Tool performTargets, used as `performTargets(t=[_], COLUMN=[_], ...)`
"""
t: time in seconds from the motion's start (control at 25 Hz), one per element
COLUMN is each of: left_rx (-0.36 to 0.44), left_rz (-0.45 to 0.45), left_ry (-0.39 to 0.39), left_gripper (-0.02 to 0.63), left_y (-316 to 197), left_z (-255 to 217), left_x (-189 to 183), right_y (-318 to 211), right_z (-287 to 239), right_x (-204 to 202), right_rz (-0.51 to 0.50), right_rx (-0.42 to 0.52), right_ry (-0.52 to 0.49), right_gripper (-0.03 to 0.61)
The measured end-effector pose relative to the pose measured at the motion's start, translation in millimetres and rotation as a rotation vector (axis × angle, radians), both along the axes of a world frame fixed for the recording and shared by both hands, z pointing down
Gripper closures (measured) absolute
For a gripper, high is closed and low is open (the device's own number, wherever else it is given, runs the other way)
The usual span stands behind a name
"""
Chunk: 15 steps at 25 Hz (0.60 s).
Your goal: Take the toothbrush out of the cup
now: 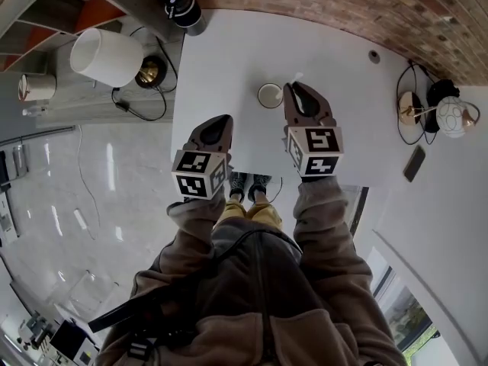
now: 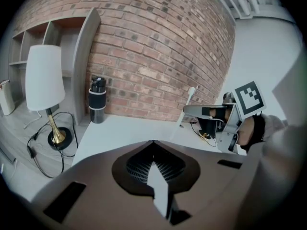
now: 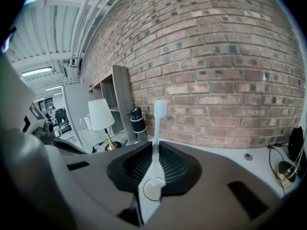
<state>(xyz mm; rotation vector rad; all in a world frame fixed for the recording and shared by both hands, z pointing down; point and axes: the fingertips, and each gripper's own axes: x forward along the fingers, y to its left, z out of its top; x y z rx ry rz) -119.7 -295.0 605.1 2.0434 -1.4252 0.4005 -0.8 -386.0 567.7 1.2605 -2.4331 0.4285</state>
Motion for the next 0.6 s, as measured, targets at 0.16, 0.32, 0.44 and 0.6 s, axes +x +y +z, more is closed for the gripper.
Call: performTargets(t=[0.16, 0.32, 0.44, 0.6], left_rx=[0.097, 0.215, 0.295, 0.395], left_rz=[0.014, 0.024, 0.036, 0.077], left_ry=[-0.009, -0.009, -0.017, -0.016], left_gripper=[0.611, 0.609, 0.609, 0.609], left_y=[-12.3, -21.1, -24.1, -22.4], left_z=[-47.5, -102.4, -142.2, -193.4], left_x=[7.1, 15.2, 24.2, 39.5], right_y=[10.3, 24.6, 36.4, 49.3], right_z=[-54.1, -106.4, -143.7, -191.1], right_x=[6.0, 14.5, 25.7, 36.6], right_rz=[0.015, 0.037, 0.065, 0.081], right_rx=[0.082, 0.163, 0.213, 0.284], right_ry=[-0.031, -0.056, -0.091, -0.092], right_gripper=[0.532, 0.532, 0.532, 0.532])
